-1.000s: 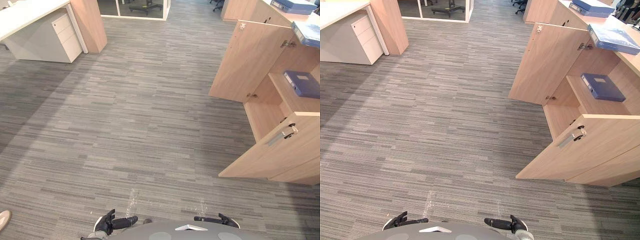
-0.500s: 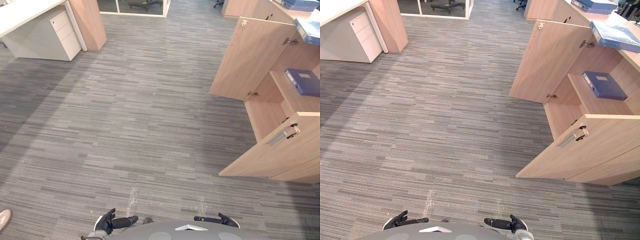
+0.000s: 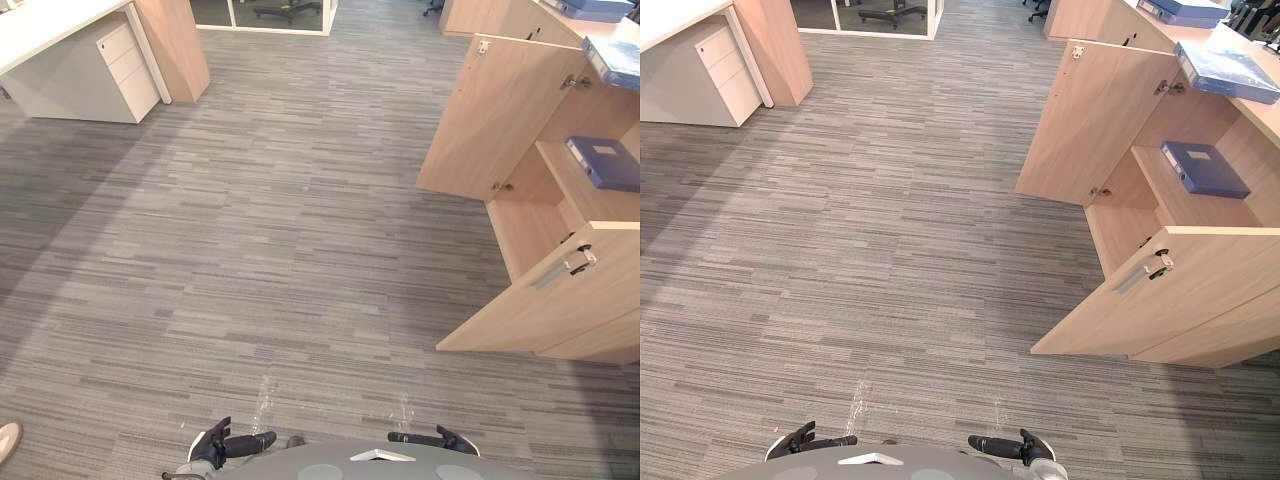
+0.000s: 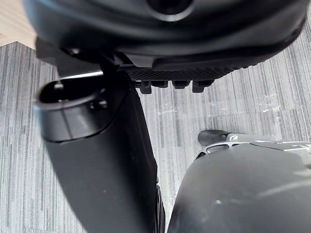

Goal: Walk over to the cabinet, pick up the folder, carry it to the office cabinet, place the folder inside the office cabinet, then close the office cabinet door

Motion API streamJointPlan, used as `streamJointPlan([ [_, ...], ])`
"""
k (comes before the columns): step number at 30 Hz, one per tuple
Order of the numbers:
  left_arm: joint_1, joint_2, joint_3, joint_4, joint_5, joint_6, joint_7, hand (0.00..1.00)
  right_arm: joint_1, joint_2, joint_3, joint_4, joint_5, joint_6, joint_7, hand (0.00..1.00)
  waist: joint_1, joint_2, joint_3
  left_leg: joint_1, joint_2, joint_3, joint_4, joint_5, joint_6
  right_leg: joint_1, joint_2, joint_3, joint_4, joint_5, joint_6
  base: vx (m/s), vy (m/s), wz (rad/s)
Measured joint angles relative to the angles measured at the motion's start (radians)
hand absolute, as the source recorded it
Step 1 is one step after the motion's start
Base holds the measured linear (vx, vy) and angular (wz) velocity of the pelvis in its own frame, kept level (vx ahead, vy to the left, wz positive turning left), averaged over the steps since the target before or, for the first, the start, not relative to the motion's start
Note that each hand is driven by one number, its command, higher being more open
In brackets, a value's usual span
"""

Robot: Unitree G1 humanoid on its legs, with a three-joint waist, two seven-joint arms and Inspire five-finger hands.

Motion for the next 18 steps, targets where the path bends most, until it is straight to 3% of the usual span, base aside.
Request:
streamJointPlan([
  [16,-0.004,-0.001,0.008,0.007,-0.003,0.0,0.0,1.0,-0.002,-0.005,0.027,-0.002,0.001,-0.001,0.004,1.0,0.0,-0.001,0.001,-0.017,0.001,0.025,0.0,-0.007,0.0,-0.017,0.002,0.023,-0.016,0.011,0.001,0.0,0.002,-0.04],
  [18,-0.011,-0.003,0.024,0.007,-0.004,0.001,0.0,1.0,-0.005,-0.006,0.025,-0.002,0.003,0.0,0.005,1.0,0.001,-0.002,0.013,-0.027,0.004,0.026,0.018,-0.029,0.001,-0.024,0.004,0.02,-0.008,0.004,0.0,0.01,-0.011,0.04],
])
